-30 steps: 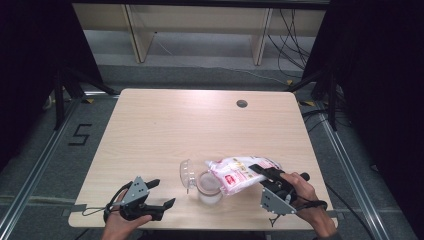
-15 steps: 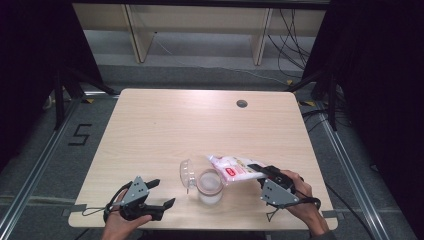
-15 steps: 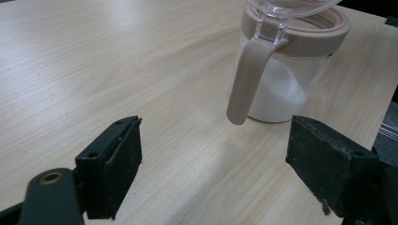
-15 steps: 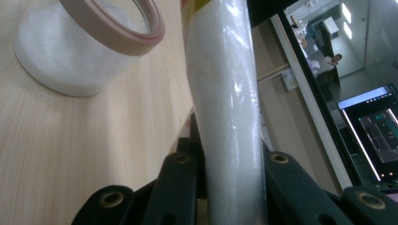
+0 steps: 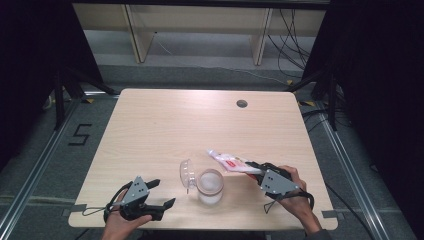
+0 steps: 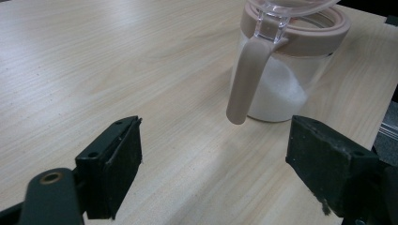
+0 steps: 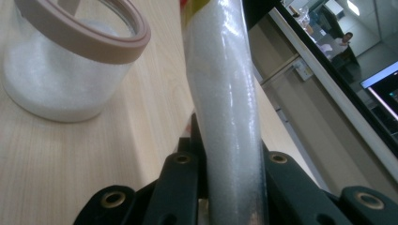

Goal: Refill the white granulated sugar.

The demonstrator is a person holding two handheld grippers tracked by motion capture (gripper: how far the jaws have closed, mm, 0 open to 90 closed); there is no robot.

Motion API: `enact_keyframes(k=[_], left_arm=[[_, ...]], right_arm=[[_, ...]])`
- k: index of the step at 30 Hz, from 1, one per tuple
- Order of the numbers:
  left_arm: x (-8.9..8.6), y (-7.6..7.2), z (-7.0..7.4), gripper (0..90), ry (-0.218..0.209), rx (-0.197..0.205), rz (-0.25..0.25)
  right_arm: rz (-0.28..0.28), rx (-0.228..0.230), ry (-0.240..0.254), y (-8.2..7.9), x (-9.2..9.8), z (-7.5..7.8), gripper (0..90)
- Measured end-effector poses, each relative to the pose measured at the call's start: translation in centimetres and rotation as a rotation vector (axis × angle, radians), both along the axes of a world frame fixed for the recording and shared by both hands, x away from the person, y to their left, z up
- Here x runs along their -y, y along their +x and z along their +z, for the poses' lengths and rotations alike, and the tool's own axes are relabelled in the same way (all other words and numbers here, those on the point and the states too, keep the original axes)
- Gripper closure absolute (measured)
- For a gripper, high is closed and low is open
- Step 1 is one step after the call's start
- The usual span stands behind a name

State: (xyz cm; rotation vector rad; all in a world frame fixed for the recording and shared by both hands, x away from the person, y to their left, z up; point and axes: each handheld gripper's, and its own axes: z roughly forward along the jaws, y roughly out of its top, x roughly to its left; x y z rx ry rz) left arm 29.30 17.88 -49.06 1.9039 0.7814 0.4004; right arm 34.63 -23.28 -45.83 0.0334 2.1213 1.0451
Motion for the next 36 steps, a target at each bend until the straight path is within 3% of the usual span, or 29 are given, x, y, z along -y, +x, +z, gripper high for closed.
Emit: enact_keyframes(k=[12, 13, 19, 28, 31, 32, 36], left_arm=[[0.0, 0.0, 0.1, 17.9, 0.002, -0.002, -0.001], [0.0, 0.0, 0.0, 18.0, 0.001, -0.001, 0.0], [-0.1, 0.0, 0.1, 18.0, 0.009, 0.015, -0.006], [-0.1, -0.1, 0.2, 18.0, 0.011, 0.004, 0.007], [0.0, -0.1, 0.1, 18.0, -0.005, 0.001, 0.007], [-0.1, 0.0, 0.1, 18.0, 0.013, 0.017, -0.007], [-0.1, -0.1, 0.2, 18.0, 0.01, 0.005, 0.009]], right_arm=[[-0.022, -0.084, 0.094, 0.7, 0.0, -1.0, 82.2], [-0.046, -0.081, 0.108, 0.7, 0.0, -1.1, 82.2], [-0.077, -0.144, 0.122, 0.8, 0.3, -1.3, 82.0], [-0.124, -0.177, 0.167, 0.7, 1.1, -1.1, 81.7], [-0.144, -0.195, 0.177, 0.6, 1.3, -1.0, 81.4], [-0.149, -0.198, 0.179, 0.6, 1.4, -1.0, 81.3], [-0.169, -0.219, 0.199, 0.4, 1.6, -1.0, 80.9]])
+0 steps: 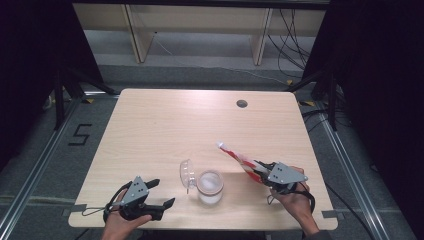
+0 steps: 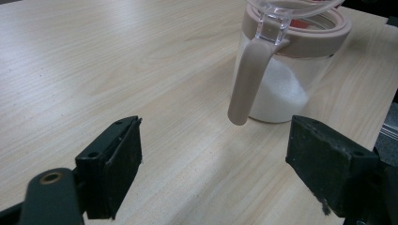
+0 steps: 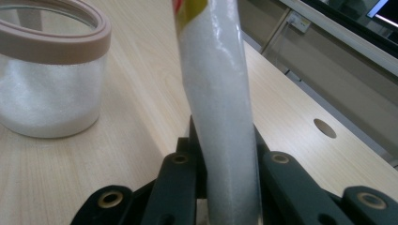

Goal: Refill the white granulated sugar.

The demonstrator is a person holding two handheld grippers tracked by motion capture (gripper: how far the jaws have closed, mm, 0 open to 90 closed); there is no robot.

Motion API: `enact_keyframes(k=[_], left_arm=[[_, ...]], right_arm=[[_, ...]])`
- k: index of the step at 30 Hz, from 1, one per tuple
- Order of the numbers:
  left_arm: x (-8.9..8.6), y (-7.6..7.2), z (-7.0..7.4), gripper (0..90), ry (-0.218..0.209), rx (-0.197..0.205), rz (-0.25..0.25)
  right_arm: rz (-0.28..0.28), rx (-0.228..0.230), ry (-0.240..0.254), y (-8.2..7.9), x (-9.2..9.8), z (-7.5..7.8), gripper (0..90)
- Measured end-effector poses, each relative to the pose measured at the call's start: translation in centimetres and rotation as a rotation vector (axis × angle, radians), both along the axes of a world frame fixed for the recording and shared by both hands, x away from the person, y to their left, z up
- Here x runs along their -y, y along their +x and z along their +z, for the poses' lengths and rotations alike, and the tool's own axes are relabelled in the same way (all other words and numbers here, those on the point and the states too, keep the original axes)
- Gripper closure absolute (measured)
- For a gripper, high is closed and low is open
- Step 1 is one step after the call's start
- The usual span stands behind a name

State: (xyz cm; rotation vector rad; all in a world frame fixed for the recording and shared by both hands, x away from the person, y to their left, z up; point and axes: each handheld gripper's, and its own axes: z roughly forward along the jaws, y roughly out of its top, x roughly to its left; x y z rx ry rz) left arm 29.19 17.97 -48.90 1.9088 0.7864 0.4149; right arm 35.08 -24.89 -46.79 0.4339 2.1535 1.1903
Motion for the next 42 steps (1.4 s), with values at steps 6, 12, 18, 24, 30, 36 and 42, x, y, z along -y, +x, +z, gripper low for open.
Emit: enact_keyframes(k=[6, 12, 18, 24, 30, 36, 42], left_arm=[[0.0, 0.0, 0.0, 18.0, -0.004, -0.001, -0.004], [0.0, 0.1, 0.0, 18.0, -0.001, -0.001, -0.004], [0.2, 0.1, -0.1, 18.0, -0.013, 0.0, -0.006], [0.2, 0.1, -0.1, 18.0, -0.008, 0.0, -0.004], [0.2, 0.1, -0.1, 18.0, -0.008, -0.005, -0.004], [0.2, 0.1, -0.1, 18.0, -0.011, -0.003, -0.004], [0.2, 0.1, -0.1, 18.0, -0.013, -0.004, -0.004]], right_arm=[[-0.026, 0.005, 0.013, -0.1, 0.7, 0.1, 80.6], [-0.05, -0.008, 0.032, -0.3, 1.3, 0.1, 80.4], [-0.08, -0.04, 0.057, -0.8, 2.0, 0.1, 79.9], [-0.09, -0.07, 0.087, -1.0, 2.6, -0.1, 79.6], [-0.112, -0.073, 0.112, -1.3, 3.3, -0.2, 79.3], [-0.121, -0.062, 0.123, -1.6, 3.8, -0.4, 78.7], [-0.143, -0.094, 0.165, -1.9, 4.5, -0.7, 77.9]])
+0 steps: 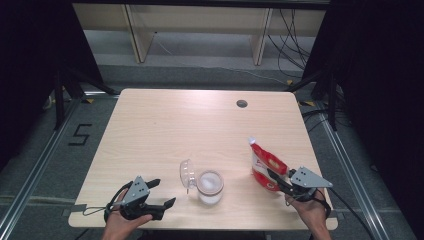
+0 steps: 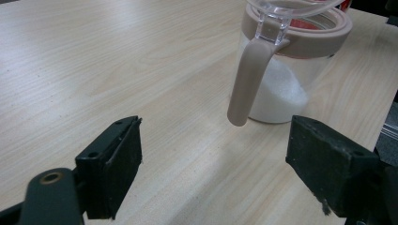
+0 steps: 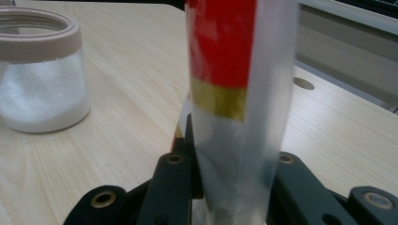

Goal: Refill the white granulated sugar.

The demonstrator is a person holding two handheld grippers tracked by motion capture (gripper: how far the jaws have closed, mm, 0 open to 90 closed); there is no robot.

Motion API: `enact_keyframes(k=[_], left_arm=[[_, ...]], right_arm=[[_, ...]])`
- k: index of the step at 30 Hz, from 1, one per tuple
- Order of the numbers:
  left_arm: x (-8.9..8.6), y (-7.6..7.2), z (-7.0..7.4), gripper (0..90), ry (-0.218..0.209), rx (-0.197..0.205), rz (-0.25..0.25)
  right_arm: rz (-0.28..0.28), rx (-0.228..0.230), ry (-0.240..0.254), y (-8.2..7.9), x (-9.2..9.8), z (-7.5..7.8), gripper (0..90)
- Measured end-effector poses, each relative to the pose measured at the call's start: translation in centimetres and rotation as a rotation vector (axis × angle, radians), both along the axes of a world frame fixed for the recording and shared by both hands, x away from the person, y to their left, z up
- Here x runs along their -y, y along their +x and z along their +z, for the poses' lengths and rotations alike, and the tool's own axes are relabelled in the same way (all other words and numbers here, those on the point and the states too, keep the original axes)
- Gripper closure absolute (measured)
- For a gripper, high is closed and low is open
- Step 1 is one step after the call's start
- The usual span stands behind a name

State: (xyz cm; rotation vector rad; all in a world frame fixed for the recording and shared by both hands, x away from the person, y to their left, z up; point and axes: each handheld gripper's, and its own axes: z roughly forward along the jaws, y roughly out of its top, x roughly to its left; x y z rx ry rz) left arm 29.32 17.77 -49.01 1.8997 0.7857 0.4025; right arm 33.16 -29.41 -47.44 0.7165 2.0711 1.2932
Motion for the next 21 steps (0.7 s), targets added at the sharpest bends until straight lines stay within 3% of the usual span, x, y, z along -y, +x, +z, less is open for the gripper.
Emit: enact_keyframes(k=[3, 5, 7, 11, 14, 15, 19, 20, 21], left_arm=[[0.0, 0.0, 0.1, 18.0, 0.02, 0.005, 0.002], [0.1, 0.0, 0.0, 18.0, 0.003, 0.0, -0.003], [-0.1, 0.1, 0.1, 18.0, 0.032, 0.014, -0.008], [0.0, 0.0, 0.0, 18.0, 0.007, 0.006, -0.004], [-0.1, 0.1, 0.1, 18.0, 0.021, 0.02, -0.013], [-0.1, 0.1, 0.1, 17.9, 0.032, 0.018, -0.009], [0.0, 0.0, 0.0, 18.0, 0.006, 0.007, -0.004], [0.0, 0.0, 0.0, 17.9, 0.004, 0.005, -0.002], [0.1, 0.0, 0.0, 17.9, 0.004, 0.004, -0.001]], right_arm=[[-0.012, -0.012, 0.014, -0.2, 0.4, -0.1, 77.4], [-0.011, -0.016, 0.021, -0.3, 0.6, -0.2, 76.7], [-0.007, -0.013, 0.023, -0.3, 0.8, -0.3, 76.1], [-0.022, -0.029, 0.03, -0.6, 0.8, -0.3, 73.7], [-0.036, -0.006, 0.057, -0.5, 0.8, -0.3, 68.4], [-0.036, -0.025, 0.049, -0.7, 0.9, -0.2, 65.7], [-0.058, -0.029, 0.072, -1.1, 1.0, 0.0, 58.1], [-0.059, -0.05, 0.072, -1.4, 1.1, 0.1, 54.8], [-0.063, -0.038, 0.079, -1.4, 1.2, 0.1, 52.9]])
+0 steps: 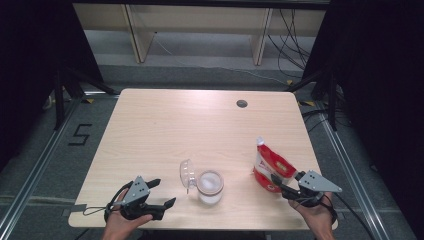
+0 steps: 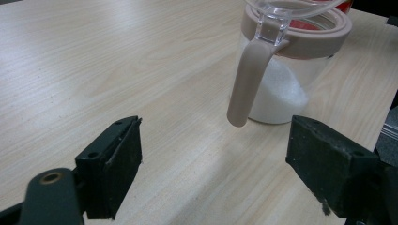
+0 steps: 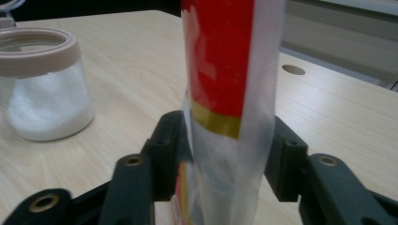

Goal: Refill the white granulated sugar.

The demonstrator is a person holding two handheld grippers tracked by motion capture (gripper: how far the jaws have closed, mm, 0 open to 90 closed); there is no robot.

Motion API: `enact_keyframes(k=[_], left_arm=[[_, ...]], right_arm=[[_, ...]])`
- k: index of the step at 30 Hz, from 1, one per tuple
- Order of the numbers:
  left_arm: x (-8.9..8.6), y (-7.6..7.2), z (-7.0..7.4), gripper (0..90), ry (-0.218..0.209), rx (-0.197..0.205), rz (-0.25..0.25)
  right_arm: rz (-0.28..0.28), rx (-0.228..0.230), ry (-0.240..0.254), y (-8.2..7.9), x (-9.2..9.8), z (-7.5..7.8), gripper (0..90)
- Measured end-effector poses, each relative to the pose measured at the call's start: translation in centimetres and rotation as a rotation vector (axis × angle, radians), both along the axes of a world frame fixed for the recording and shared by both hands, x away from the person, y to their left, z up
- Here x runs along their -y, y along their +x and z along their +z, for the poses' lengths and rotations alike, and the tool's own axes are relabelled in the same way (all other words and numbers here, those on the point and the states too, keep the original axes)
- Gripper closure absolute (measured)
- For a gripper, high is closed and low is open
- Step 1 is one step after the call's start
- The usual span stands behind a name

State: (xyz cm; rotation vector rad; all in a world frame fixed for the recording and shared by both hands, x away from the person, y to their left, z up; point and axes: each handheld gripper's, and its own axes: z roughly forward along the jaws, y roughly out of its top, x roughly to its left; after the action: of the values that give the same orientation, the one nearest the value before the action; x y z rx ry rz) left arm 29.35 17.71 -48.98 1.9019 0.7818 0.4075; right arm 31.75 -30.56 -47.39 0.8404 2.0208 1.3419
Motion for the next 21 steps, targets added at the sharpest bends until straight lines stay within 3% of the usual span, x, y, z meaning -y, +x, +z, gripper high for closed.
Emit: enact_keyframes(k=[1, 2, 4, 6, 7, 9, 10, 11, 12, 13, 15, 16, 18, 21], left_arm=[[-0.1, 0.0, 0.1, 17.9, 0.018, 0.001, 0.002], [-0.1, 0.1, 0.1, 18.0, 0.019, 0.008, -0.007], [0.0, 0.0, 0.0, 18.0, 0.0, -0.006, -0.001], [0.0, 0.0, 0.0, 17.9, -0.004, -0.01, -0.001], [0.0, 0.1, 0.0, 17.9, -0.003, -0.011, -0.002], [-0.1, 0.3, 0.1, 17.9, 0.015, 0.007, -0.015], [0.0, 0.2, 0.1, 17.9, -0.015, -0.013, 0.002], [0.0, 0.2, 0.1, 18.0, -0.018, -0.012, 0.001], [0.0, 0.2, 0.1, 17.9, -0.016, -0.011, 0.003], [0.0, 0.2, 0.1, 17.9, -0.02, -0.012, 0.002], [0.0, 0.2, 0.2, 17.9, -0.031, -0.02, -0.002], [-0.1, 0.3, 0.2, 17.9, -0.028, -0.01, -0.015], [0.0, 0.3, 0.1, 17.9, -0.039, -0.028, -0.002], [0.1, 0.4, 0.2, 17.9, -0.028, -0.022, -0.004]], right_arm=[[0.006, -0.04, 0.016, -0.3, 0.0, 0.1, 50.8], [-0.011, -0.033, 0.02, -0.5, 0.1, 0.1, 49.0], [-0.034, -0.077, 0.035, -0.9, -0.1, 0.0, 44.9], [-0.046, -0.066, 0.031, -0.9, 0.2, -0.1, 42.2], [-0.057, -0.095, 0.049, -1.3, 0.2, 0.0, 41.4], [-0.052, -0.077, 0.043, -1.5, 0.4, 0.1, 39.8], [-0.059, -0.077, 0.049, -1.6, 0.3, 0.0, 38.6], [-0.069, -0.096, 0.045, -1.9, 0.3, 0.0, 38.0], [-0.052, -0.079, 0.027, -1.8, 0.5, -0.1, 37.9], [-0.07, -0.103, 0.048, -2.1, 0.4, -0.1, 37.3], [-0.076, -0.085, 0.041, -2.2, 0.6, -0.1, 36.9], [-0.088, -0.098, 0.054, -2.4, 0.6, 0.0, 36.9], [-0.097, -0.098, 0.056, -2.9, 0.7, 0.0, 36.4], [-0.1, -0.105, 0.04, -3.3, 1.0, 0.0, 35.8]])
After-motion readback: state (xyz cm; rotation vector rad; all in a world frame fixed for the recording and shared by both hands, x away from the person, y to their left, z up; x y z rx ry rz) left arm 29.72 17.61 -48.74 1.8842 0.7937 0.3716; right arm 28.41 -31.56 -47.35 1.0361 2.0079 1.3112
